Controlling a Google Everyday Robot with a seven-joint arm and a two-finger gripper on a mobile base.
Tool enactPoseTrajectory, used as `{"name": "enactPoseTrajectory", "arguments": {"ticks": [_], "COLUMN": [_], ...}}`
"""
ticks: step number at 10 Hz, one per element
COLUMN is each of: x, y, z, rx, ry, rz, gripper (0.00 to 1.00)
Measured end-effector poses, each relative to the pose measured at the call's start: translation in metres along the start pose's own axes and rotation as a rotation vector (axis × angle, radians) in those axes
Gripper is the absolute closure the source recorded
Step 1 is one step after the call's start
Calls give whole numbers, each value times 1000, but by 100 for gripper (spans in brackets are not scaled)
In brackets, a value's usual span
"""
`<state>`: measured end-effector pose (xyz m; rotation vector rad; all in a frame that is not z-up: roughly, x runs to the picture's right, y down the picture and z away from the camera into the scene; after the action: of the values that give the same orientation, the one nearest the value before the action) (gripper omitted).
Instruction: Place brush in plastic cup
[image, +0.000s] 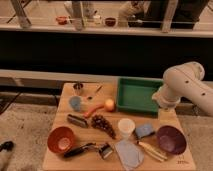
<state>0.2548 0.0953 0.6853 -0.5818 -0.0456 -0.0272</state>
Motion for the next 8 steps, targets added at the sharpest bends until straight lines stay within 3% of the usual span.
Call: {"name": "enactPoseTrajectory", "arguments": {"ticks": [8], "x": [-34], "y": [-11], "z": [11], "rx": [-47], "ry": [-15], "rz": [-104], "gripper": [20]}}
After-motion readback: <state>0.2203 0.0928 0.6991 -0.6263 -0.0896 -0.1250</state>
